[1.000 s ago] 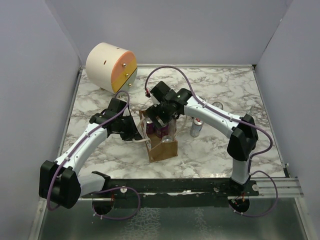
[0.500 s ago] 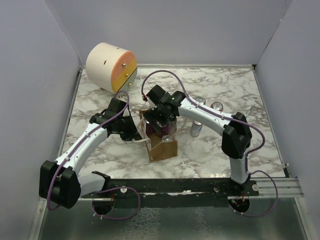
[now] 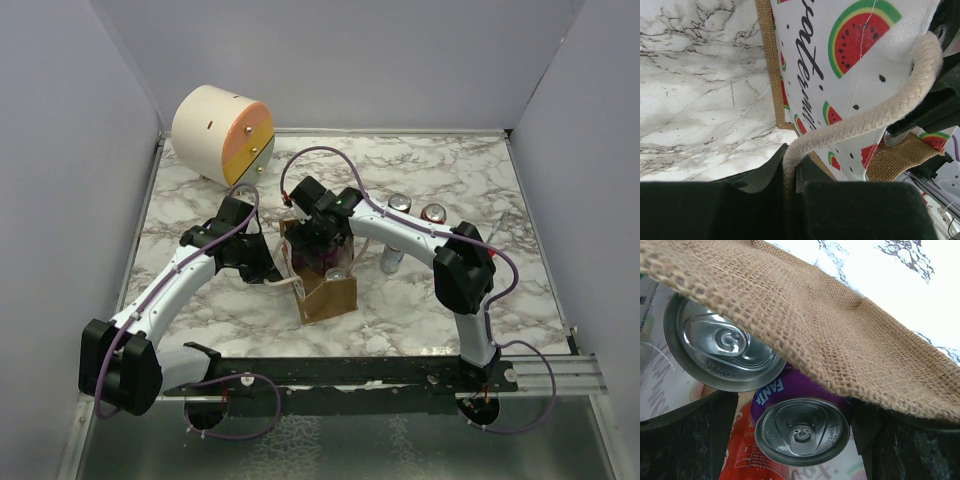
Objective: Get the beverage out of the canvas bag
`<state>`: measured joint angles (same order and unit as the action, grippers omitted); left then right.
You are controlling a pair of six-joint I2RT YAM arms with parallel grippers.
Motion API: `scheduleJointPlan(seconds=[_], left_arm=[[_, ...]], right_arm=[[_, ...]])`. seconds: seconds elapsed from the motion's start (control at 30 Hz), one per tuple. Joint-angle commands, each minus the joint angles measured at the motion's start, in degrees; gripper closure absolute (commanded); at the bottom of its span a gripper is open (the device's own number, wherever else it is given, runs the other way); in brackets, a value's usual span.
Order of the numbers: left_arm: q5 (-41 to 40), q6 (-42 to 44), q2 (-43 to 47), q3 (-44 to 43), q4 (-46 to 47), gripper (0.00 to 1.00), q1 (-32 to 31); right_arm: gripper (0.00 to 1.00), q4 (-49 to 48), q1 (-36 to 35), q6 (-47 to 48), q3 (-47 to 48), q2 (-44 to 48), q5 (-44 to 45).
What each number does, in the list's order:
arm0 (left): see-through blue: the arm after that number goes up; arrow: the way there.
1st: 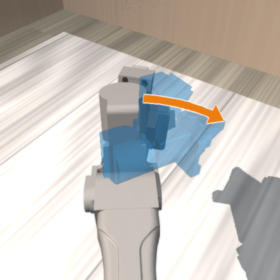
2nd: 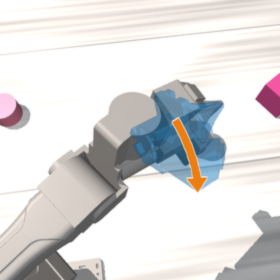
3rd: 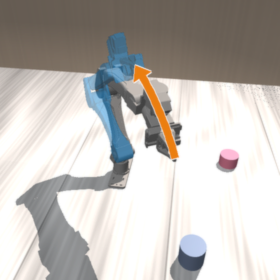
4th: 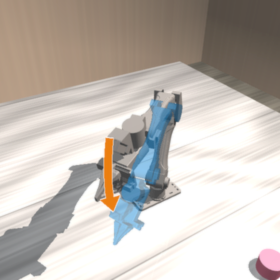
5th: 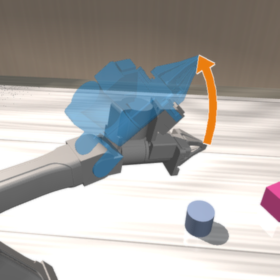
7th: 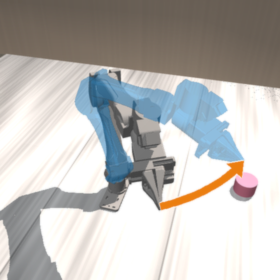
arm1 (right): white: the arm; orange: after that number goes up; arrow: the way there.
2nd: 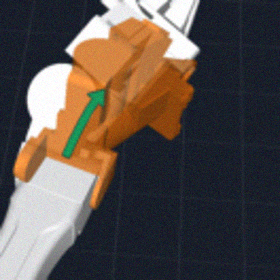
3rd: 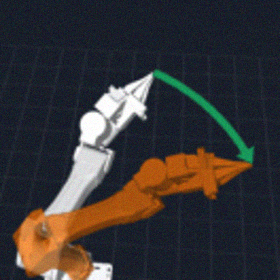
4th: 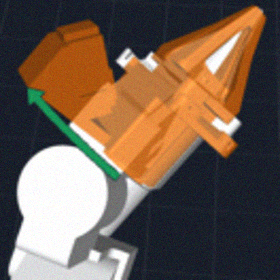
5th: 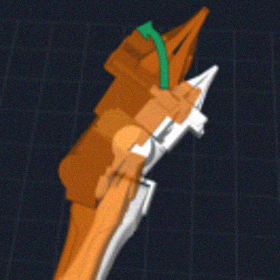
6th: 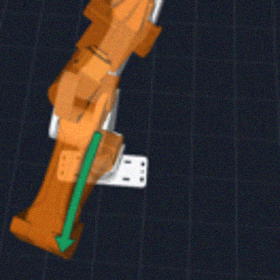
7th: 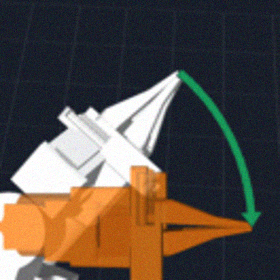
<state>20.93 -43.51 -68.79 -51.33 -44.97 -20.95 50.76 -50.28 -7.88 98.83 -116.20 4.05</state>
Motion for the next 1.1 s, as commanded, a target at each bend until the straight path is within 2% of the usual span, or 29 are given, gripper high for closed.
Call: scheduleJointPlan(seconds=[0.0, 0.17, 0.47, 0.7, 0.83, 0.97, 1.07], left_arm=[[-1.16, 1.77, -0.59, -1.88, -0.48, 1.00, 0.27], [-0.91, 2.57, -0.81, -2.10, -0.19, 1.00, 0.26], [-0.53, 3.31, 0.59, -1.43, -0.33, 1.00, 0.30], [-0.03, 4.00, 1.20, -1.07, -0.71, 1.00, 0.29], [-0.01, 4.45, 1.81, -0.83, -0.82, 1.00, 0.27], [0.23, 4.61, 2.49, -0.44, -1.16, 1.00, 0.26], [0.36, 4.75, 3.19, -0.31, -1.42, 1.00, 0.28]], right_arm=[[0.14, -1.42, 0.23, -1.75, -1.10, -2.09, 2.50], [0.22, -0.77, 0.18, -1.99, -1.53, -1.40, 2.37], [0.21, 1.60, -0.11, -3.17, -2.77, -4.03, 6.60], [0.23, 0.25, -0.52, -4.31, 0.00, -2.98, 5.71], [0.28, -0.68, -0.52, -5.23, 1.92, -3.29, 5.29], [0.41, -0.03, -0.60, -6.66, 2.70, -3.36, 3.51], [0.43, -0.40, -0.87, -7.92, 1.62, -1.66, 2.52]])
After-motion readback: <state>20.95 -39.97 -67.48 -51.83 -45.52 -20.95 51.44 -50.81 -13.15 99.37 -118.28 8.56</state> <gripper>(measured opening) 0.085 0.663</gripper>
